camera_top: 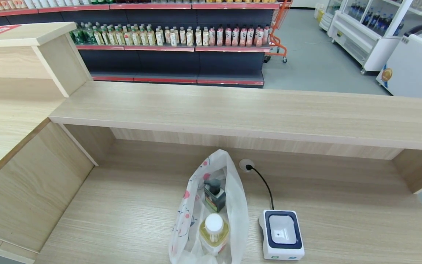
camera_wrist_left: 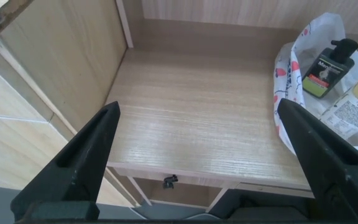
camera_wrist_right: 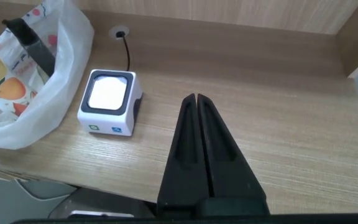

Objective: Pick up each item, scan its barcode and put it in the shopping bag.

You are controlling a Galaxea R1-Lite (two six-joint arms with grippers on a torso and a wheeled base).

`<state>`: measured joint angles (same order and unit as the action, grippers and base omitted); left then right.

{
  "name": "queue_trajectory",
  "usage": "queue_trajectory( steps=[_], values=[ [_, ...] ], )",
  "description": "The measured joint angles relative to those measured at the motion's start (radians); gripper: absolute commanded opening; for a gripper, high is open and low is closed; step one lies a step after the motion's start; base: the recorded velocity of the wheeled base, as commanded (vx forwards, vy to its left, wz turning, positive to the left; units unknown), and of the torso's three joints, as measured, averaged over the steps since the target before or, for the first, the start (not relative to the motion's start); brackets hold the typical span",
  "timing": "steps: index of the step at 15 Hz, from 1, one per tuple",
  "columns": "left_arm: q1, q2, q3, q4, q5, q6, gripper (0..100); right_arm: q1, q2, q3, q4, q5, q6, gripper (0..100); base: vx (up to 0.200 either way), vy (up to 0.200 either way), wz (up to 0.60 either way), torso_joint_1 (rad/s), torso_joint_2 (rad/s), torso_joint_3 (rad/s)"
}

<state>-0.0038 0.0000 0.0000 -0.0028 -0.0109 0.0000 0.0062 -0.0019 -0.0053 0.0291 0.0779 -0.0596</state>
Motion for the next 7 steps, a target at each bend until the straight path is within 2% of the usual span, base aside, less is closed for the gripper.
queue_trajectory(
  steps=[7],
  values=[
    [-0.001,0.0,0.0,0.0,0.0,0.0,100,-0.001,0.0,0.0,0.0,0.0,0.0,0,0.0,0.0,0.0,0.0,0.0,0.0]
  ],
)
